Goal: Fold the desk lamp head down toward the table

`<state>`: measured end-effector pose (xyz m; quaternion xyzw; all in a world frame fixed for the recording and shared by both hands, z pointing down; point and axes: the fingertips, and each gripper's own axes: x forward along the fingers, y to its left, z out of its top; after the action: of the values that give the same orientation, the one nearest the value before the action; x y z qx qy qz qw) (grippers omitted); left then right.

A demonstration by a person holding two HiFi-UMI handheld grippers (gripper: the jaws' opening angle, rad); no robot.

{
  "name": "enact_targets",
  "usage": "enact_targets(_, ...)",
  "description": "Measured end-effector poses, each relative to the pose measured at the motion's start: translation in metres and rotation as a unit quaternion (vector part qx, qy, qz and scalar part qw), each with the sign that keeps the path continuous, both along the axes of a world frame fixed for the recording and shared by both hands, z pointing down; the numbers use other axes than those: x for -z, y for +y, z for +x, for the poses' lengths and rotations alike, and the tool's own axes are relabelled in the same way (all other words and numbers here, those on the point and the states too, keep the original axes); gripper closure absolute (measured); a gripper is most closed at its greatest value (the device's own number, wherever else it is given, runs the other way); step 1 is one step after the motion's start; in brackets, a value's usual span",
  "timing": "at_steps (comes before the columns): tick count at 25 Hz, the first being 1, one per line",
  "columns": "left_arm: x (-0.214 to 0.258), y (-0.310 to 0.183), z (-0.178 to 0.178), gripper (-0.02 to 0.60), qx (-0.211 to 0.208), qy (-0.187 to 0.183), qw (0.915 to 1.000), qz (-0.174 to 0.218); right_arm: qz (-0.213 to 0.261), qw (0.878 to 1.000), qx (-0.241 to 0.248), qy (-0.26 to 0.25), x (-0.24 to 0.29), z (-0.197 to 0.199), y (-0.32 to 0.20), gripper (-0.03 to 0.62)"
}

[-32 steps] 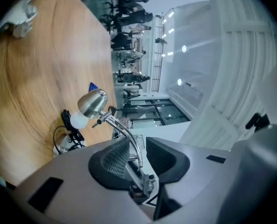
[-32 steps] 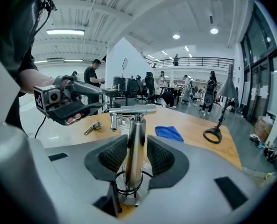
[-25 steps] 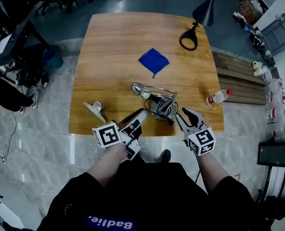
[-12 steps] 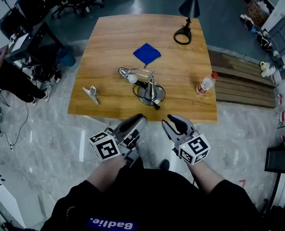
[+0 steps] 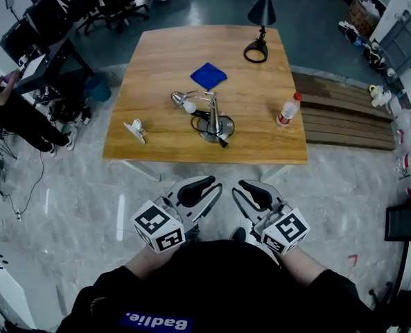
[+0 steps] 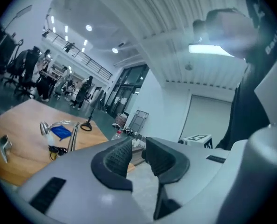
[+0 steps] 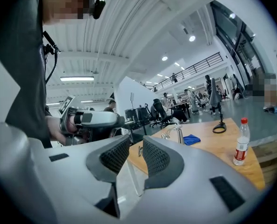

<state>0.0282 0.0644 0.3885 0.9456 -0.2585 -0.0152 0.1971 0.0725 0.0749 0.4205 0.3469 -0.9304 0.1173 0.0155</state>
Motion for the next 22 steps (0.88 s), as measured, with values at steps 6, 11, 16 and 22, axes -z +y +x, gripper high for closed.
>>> enact_targets(6, 0.017, 0.033, -0.020, 0.533, -0.032, -0.053, 0.9945, 0.084, 0.026, 1.000, -0.001, -0.007, 0.039, -0.033, 0.028, 0.558)
enact_targets(11, 0.021, 0.046, -0.034, 0.572, -0.050, -0.057, 0.9904, 0.116, 0.038, 0.999, -0.012, 0.006, 0.049, -0.050, 0.040, 0.587)
enact_targets(16, 0.016, 0.052, -0.042, 0.572, -0.060, -0.059, 0.9889, 0.122, 0.032, 0.999, -0.022, 0.016, 0.044, -0.059, 0.045, 0.589)
enact_targets(22, 0.018, 0.055, -0.044, 0.572, -0.065, -0.058, 0.9882, 0.126, 0.031, 0.999, -0.026, 0.024, 0.046, -0.060, 0.047, 0.589)
